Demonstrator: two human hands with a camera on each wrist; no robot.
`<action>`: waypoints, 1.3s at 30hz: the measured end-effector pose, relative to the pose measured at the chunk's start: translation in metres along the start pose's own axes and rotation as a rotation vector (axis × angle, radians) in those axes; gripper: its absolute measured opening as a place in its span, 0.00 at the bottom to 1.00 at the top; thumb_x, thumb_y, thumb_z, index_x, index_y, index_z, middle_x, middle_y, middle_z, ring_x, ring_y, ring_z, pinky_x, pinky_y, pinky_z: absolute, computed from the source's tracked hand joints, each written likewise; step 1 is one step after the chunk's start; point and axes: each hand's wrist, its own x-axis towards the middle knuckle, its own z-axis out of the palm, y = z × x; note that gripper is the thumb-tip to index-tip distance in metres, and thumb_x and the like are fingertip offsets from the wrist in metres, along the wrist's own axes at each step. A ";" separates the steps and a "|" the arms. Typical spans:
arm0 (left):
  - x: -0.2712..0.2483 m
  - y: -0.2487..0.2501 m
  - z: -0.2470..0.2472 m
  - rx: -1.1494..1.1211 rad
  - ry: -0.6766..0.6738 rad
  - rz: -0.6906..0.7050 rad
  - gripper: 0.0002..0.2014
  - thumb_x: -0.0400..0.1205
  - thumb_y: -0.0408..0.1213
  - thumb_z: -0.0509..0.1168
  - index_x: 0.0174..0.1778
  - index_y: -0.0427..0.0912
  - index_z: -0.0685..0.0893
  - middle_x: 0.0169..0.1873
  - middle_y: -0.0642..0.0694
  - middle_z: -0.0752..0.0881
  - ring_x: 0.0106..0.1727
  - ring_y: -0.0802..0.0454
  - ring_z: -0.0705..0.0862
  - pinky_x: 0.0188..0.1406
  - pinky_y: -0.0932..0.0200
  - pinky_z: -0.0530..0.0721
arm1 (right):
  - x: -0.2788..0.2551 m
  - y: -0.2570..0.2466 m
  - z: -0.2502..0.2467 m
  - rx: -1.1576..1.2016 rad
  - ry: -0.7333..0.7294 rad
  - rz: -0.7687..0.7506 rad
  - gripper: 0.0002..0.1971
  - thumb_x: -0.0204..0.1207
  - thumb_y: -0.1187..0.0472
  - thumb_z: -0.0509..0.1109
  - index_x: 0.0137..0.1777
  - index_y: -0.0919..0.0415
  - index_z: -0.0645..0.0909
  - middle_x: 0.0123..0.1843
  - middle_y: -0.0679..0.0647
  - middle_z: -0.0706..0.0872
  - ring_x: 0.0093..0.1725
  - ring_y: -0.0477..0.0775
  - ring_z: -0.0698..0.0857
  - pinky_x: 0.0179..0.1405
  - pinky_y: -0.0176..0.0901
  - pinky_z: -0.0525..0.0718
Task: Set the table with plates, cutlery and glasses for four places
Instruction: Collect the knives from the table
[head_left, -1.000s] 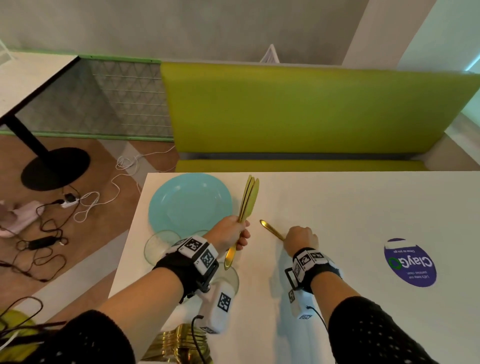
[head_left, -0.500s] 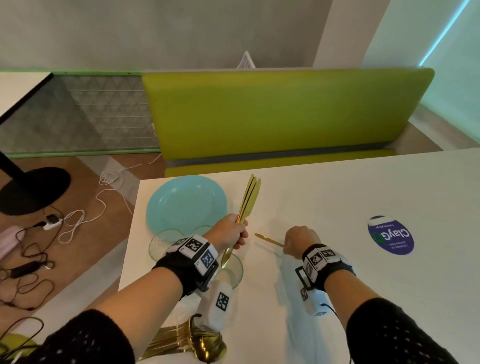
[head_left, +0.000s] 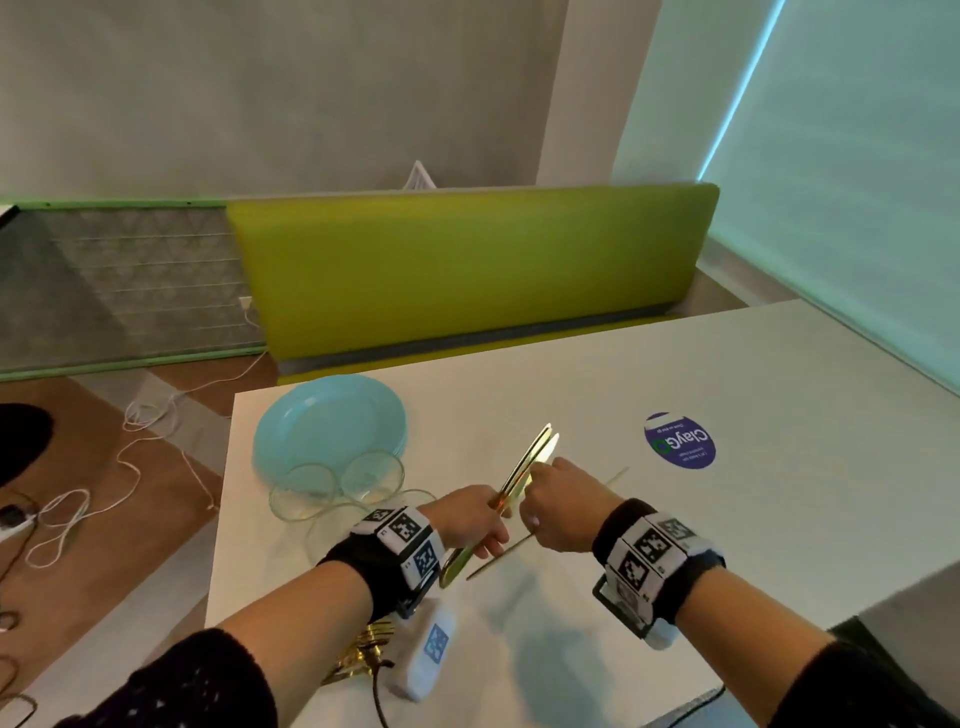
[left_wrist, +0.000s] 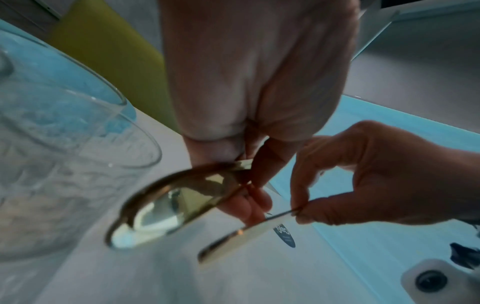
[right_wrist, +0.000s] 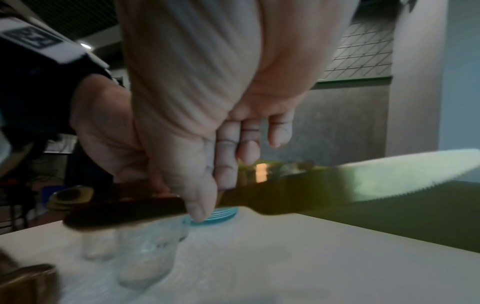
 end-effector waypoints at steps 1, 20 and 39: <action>-0.002 0.000 0.006 0.007 -0.025 0.001 0.09 0.82 0.25 0.57 0.56 0.37 0.74 0.38 0.46 0.81 0.36 0.54 0.81 0.38 0.63 0.80 | -0.005 -0.004 0.001 -0.029 -0.003 -0.015 0.14 0.79 0.64 0.58 0.54 0.60 0.85 0.54 0.56 0.88 0.60 0.57 0.76 0.56 0.48 0.72; -0.066 -0.045 0.111 -0.191 -0.092 -0.016 0.09 0.82 0.24 0.56 0.41 0.41 0.75 0.35 0.46 0.78 0.33 0.56 0.77 0.34 0.66 0.79 | -0.080 -0.065 0.040 -0.039 0.100 -0.150 0.03 0.65 0.62 0.78 0.39 0.55 0.88 0.36 0.53 0.87 0.43 0.56 0.82 0.36 0.44 0.73; -0.111 -0.195 0.044 0.699 0.178 -0.095 0.23 0.86 0.33 0.52 0.79 0.42 0.66 0.76 0.42 0.71 0.76 0.46 0.71 0.76 0.57 0.68 | -0.057 -0.115 0.063 0.266 0.092 0.100 0.13 0.81 0.56 0.62 0.60 0.57 0.84 0.59 0.56 0.84 0.63 0.57 0.77 0.57 0.44 0.74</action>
